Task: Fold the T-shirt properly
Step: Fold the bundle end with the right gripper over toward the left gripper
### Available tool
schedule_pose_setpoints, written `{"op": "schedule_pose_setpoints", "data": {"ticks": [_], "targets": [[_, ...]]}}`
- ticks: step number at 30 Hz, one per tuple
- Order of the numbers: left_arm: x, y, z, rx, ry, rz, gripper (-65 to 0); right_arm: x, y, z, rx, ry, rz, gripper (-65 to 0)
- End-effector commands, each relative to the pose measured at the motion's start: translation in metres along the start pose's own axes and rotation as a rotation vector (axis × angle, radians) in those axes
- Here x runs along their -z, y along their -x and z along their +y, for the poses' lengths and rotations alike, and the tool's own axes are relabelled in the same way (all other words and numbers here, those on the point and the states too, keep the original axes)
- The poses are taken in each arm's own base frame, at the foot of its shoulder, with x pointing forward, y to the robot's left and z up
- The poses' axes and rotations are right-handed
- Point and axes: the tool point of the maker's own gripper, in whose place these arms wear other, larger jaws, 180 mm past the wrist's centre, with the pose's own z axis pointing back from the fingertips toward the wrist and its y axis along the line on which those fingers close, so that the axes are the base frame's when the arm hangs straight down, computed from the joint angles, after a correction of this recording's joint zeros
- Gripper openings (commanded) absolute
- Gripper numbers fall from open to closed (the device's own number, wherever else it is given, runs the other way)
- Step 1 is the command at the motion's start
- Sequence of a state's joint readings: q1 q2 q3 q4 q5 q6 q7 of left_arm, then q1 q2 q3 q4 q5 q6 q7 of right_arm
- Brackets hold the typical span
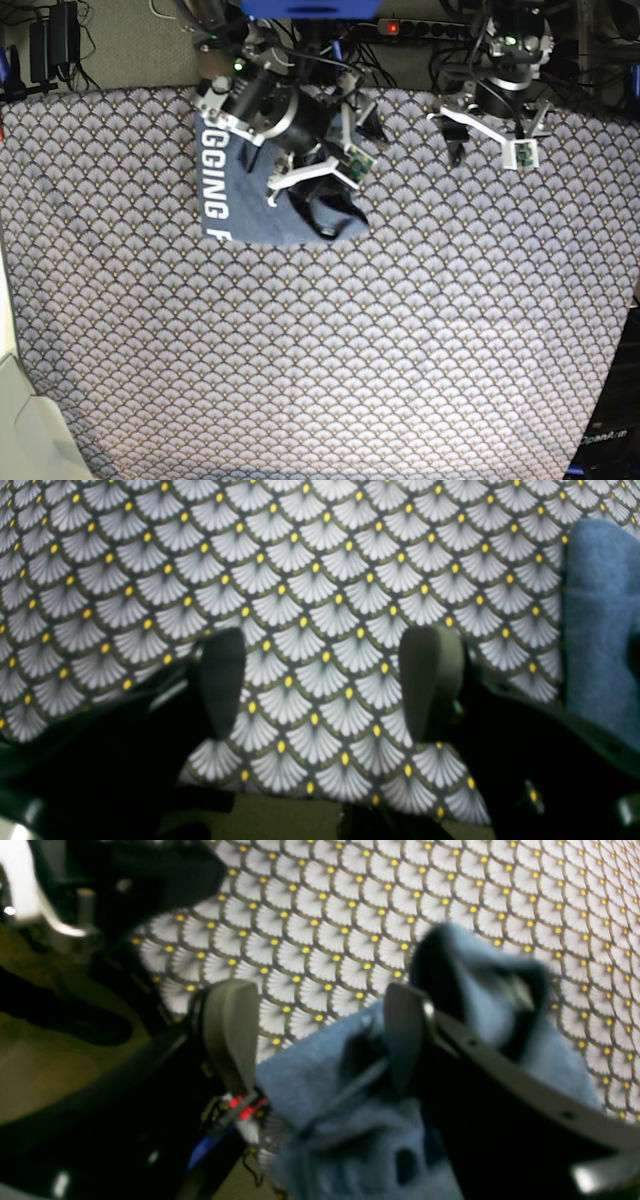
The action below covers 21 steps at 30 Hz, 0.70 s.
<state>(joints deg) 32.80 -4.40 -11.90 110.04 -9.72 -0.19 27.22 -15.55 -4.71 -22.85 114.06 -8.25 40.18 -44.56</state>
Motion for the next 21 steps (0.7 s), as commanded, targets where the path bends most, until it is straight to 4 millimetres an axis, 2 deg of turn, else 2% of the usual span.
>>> {"op": "schedule_pose_setpoints", "data": {"ticks": [1, 7, 15, 19, 21], "targets": [[-0.003, -0.01, 0.0, 0.002, 0.003, -0.036, -18.3, -0.005, -0.008, -0.009, -0.008, 0.024, -0.037, -24.7], [-0.001, -0.01, -0.001, -0.002, 0.003, -0.036, -18.3, -0.012, -0.005, -0.033, -0.003, 0.086, -0.036, -24.7], [0.0, -0.011, 0.0, -0.001, 0.001, -0.038, -18.3, -0.023, 0.005, -0.079, 0.033, 0.205, -0.025, -24.7], [-0.001, -0.012, 0.0, 0.0, 0.002, -0.041, -18.3, -0.022, 0.005, -0.08, 0.032, 0.205, -0.02, -24.3], [-0.001, -0.012, 0.0, 0.0, 0.002, -0.043, -18.3, -0.016, 0.0, -0.072, 0.02, 0.175, -0.028, -24.3]]}}
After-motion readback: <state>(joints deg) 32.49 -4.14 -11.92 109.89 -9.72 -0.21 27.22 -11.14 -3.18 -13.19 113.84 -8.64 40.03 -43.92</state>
